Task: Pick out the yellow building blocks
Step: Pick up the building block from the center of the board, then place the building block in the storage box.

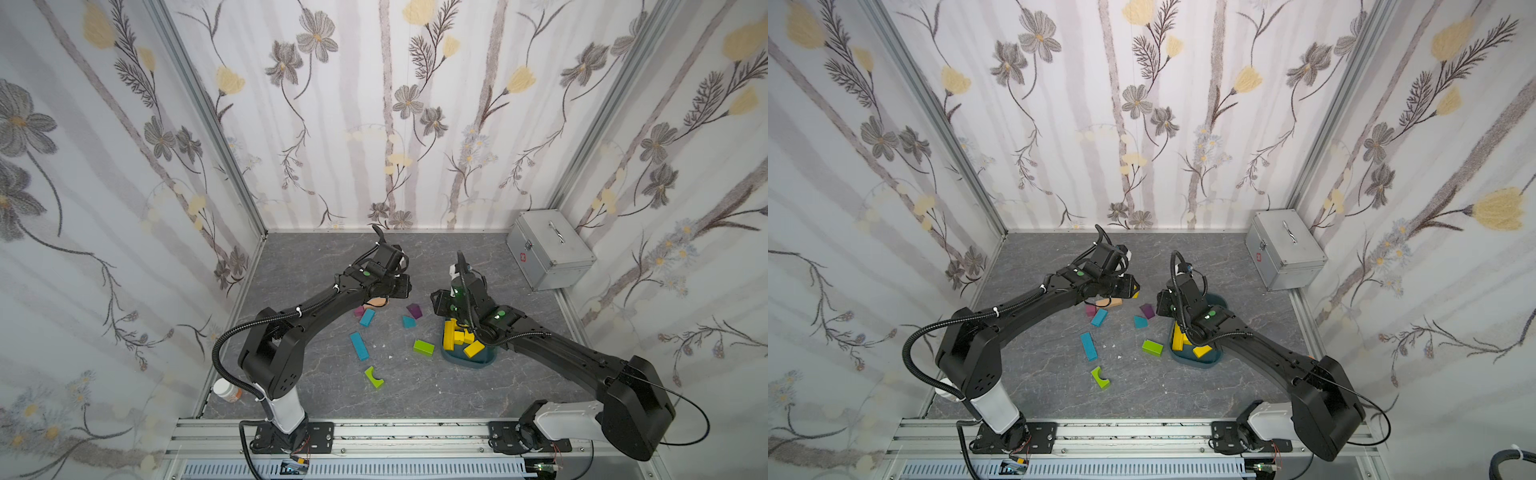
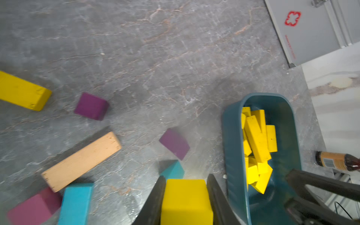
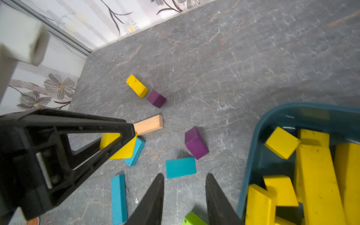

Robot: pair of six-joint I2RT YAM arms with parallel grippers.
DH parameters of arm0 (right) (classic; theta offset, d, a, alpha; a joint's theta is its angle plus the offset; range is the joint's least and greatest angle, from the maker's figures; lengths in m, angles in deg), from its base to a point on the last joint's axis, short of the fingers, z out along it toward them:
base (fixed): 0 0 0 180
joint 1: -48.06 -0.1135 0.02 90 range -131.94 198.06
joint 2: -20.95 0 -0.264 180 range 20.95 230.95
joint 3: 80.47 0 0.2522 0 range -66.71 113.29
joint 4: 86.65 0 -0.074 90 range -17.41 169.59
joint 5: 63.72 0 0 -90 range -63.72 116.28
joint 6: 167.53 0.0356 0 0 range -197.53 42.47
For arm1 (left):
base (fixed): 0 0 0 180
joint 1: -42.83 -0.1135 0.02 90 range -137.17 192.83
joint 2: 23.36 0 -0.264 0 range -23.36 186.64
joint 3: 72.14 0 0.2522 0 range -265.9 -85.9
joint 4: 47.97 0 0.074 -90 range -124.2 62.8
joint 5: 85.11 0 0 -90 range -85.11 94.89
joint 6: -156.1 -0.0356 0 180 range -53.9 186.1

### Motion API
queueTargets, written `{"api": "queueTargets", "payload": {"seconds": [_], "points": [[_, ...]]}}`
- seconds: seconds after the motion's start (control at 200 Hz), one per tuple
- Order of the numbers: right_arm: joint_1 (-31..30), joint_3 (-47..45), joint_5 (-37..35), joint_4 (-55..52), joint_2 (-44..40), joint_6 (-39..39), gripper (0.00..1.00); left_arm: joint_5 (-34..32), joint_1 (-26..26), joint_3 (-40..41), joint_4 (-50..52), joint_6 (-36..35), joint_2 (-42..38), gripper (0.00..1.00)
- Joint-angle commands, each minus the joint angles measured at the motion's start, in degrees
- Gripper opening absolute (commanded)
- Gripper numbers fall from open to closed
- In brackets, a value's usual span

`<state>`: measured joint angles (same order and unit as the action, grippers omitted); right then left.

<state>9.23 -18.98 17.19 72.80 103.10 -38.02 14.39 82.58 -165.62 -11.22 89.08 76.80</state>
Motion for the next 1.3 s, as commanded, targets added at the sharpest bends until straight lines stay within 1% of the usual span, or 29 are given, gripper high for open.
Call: {"api": "queueTargets", "payload": {"seconds": [0.0, 0.09, 0.11, 0.235, 0.38, 0.51, 0.645, 0.735, 0.874, 1.144, 1.294], "points": [[2.26, -2.99, -2.69, 0.12, -3.74, 1.13, 0.38, -1.48, 2.96, -2.13, 0.93, 1.13, 1.23, 0.28], [4.38, -4.57, -4.28, -1.64, -7.65, 0.59, 0.39, -1.04, 6.10, -3.16, 0.49, 2.20, 2.97, 0.28], [4.74, -5.45, -4.52, -2.01, -8.27, 0.57, 0.39, -0.99, 6.86, -5.10, 0.48, 2.36, 3.50, 0.28], [7.48, -9.53, -7.89, -3.91, -14.25, 0.75, 0.39, -0.38, 11.51, -9.48, 0.90, 2.71, 7.90, 0.28], [10.14, -14.15, -11.71, -2.93, -22.52, 0.55, 0.41, 0.53, 16.23, -14.57, 1.26, 2.51, 13.30, 0.29], [12.25, -16.63, -12.59, -1.35, -26.98, -1.04, 0.42, 0.84, 19.36, -16.90, 0.30, 2.50, 16.53, 0.31], [13.83, -17.52, -12.13, -0.40, -27.70, -2.50, 0.43, 2.98, 21.52, -17.43, -1.74, 3.24, 19.61, 0.32], [14.14, -17.87, -11.62, 0.17, -27.10, -3.26, 0.43, 5.60, 22.36, -19.10, -1.54, 3.53, 22.35, 0.33], [14.45, -18.83, -11.14, 1.17, -27.03, -3.24, 0.42, 6.31, 23.27, -20.21, -1.49, 3.41, 24.61, 0.33], [14.79, -18.35, -10.50, 1.21, -26.95, -3.46, 0.43, 5.84, 23.25, -19.77, -2.36, 3.34, 24.73, 0.53], [14.79, -16.87, -9.38, 0.55, -27.04, -4.43, 0.43, 5.55, 23.27, -19.15, -3.09, 3.17, 22.65, 0.54]]}}
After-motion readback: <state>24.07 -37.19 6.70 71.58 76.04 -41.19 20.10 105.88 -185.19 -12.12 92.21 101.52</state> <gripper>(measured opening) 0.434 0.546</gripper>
